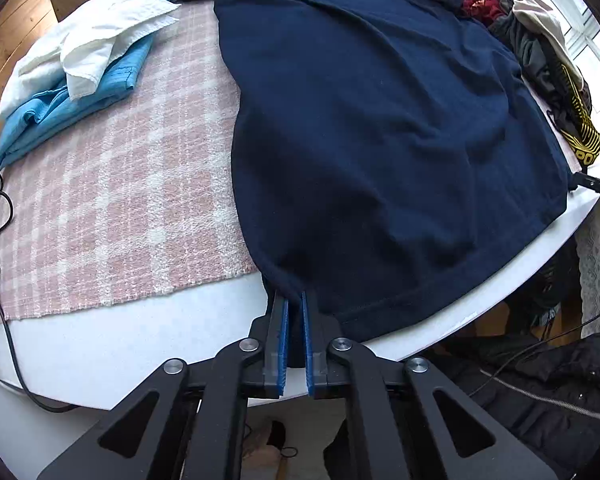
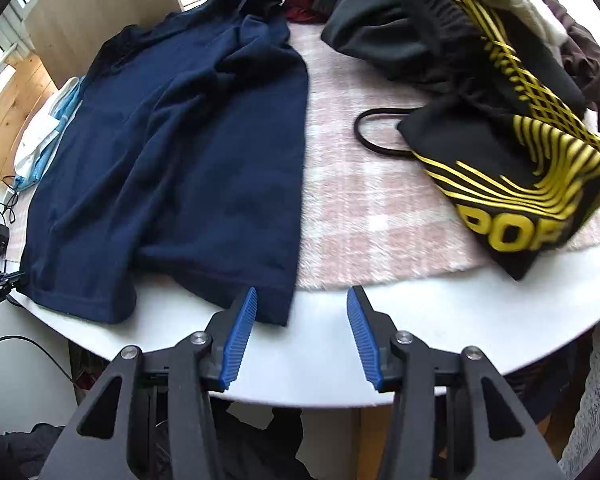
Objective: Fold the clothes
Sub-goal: 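Lay the sweatshirt flat on the white table with both grippers, then grasp the navy sweatshirt hem with both grippers at the table rim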
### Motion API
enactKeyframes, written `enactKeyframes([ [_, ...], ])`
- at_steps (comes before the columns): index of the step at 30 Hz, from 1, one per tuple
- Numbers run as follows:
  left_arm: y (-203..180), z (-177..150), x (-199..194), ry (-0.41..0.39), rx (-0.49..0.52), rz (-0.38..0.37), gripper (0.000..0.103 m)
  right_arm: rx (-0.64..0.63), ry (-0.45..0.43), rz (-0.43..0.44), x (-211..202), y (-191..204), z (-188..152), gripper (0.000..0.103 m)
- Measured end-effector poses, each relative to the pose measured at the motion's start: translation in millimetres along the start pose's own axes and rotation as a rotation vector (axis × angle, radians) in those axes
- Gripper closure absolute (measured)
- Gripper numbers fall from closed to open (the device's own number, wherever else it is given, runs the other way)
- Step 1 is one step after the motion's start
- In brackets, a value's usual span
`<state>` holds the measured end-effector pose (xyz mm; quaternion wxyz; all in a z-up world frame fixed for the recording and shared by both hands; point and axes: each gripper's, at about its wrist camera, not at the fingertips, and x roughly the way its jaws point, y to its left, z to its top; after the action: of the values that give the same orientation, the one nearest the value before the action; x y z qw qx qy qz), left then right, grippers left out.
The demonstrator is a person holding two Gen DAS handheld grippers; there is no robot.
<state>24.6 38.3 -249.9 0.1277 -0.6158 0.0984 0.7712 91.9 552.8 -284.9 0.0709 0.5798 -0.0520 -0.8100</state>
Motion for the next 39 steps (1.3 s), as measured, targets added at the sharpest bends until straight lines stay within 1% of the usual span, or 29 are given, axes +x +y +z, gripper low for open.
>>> enactKeyframes([
  [3,-5,-3,-2,-0.015,0.013,0.007,0.100,-0.026,0.000,0.004,7,7,3,0.056],
  [7,-6,-6,-7,-0.048,-0.024,0.000,0.101,-0.048,-0.015,-0.007,9,15,3,0.056],
  [9,-6,-7,-9,-0.065,-0.042,-0.003,0.101,-0.065,-0.031,-0.022,8,18,0,0.059],
  [10,-7,-9,-12,-0.071,-0.047,-0.003,0.101,-0.085,-0.039,-0.027,7,21,-2,0.071],
  [11,-8,-10,-14,-0.076,-0.053,-0.003,0.101,-0.104,-0.042,-0.031,6,24,-4,0.098],
  [12,-8,-12,-17,-0.081,-0.059,-0.003,0.101,-0.119,-0.041,-0.031,4,26,-6,0.098],
  [14,-6,-15,-30,-0.108,-0.076,0.000,0.101,-0.127,-0.060,-0.004,-4,28,-8,0.099],
  [17,-1,-20,-52,-0.160,-0.102,0.005,0.101,-0.096,-0.109,0.036,-29,22,-5,0.099],
  [20,10,-24,-84,-0.246,-0.109,0.035,0.101,-0.013,-0.178,0.075,-69,5,1,0.099],
  [21,15,-26,-98,-0.267,-0.130,0.042,0.101,0.014,-0.204,0.088,-82,2,5,0.099],
  [23,26,-32,-123,-0.299,-0.169,0.034,0.101,0.044,-0.280,0.097,-110,-5,15,0.099],
  [24,22,-34,-130,-0.309,-0.176,0.034,0.101,0.055,-0.320,0.090,-122,-12,16,0.099],
  [25,22,-39,-131,-0.309,-0.175,0.025,0.101,0.069,-0.342,0.077,-127,-18,16,0.099],
  [26,22,-45,-132,-0.309,-0.175,0.016,0.101,0.089,-0.337,0.077,-124,-28,14,0.099],
  [27,21,-43,-124,-0.287,-0.169,0.004,0.101,0.113,-0.322,0.073,-120,-35,14,0.099],
  [28,15,-46,-111,-0.254,-0.155,-0.002,0.101,0.138,-0.284,0.060,-109,-38,13,0.099],
  [30,26,-30,-84,-0.190,-0.146,0.006,0.101,0.153,-0.196,0.033,-77,-41,4,0.099],
  [33,29,-28,-53,-0.102,-0.177,-0.006,0.101,0.173,-0.108,0.026,-47,-47,-4,0.099],
  [35,30,-25,-44,-0.073,-0.170,0.017,0.101,0.181,-0.089,0.019,-33,-50,-5,0.099],
  [37,34,-21,-39,-0.043,-0.168,0.043,0.097,0.172,-0.089,-0.001,-35,-50,0,0.099],
  [38,39,-20,-40,-0.047,-0.184,0.064,0.097,0.169,-0.090,-0.013,-37,-51,2,0.099],
  [39,43,-20,-43,-0.054,-0.194,0.064,0.098,0.168,-0.089,-0.028,-38,-52,3,0.099],
])
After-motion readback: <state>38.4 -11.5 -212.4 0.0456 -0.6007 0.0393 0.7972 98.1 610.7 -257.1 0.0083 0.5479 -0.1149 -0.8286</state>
